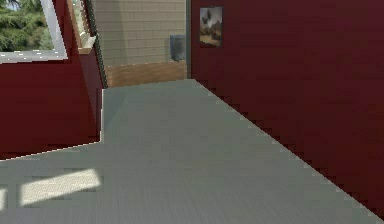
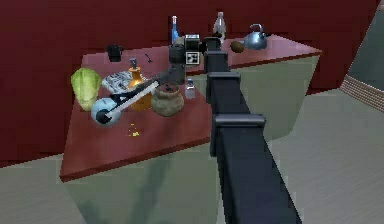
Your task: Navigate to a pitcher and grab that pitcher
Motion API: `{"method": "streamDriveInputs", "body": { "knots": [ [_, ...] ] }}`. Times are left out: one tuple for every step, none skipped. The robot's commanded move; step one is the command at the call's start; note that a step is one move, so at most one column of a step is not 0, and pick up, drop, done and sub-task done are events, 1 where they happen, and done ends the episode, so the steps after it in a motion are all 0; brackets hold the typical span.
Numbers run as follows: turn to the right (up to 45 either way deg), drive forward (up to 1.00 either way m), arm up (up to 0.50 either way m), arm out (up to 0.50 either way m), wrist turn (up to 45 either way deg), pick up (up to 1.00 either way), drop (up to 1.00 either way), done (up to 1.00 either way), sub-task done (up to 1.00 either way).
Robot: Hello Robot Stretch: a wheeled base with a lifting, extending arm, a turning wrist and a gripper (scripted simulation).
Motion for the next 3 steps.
{"method": "streamDriveInputs", "body": {
  "knots": [
    [0.0, 0.0, 0.0, 0.0, 45.0, 0.0, 0.0, 0.0, 0.0],
    [0.0, 0.0, 0.0, 0.0, 15.0, 0.0, 0.0, 0.0, 0.0],
    [0.0, 0.0, -0.08, 0.0, 0.0, 0.0, 0.0, 0.0, 0.0]
  ]
}}
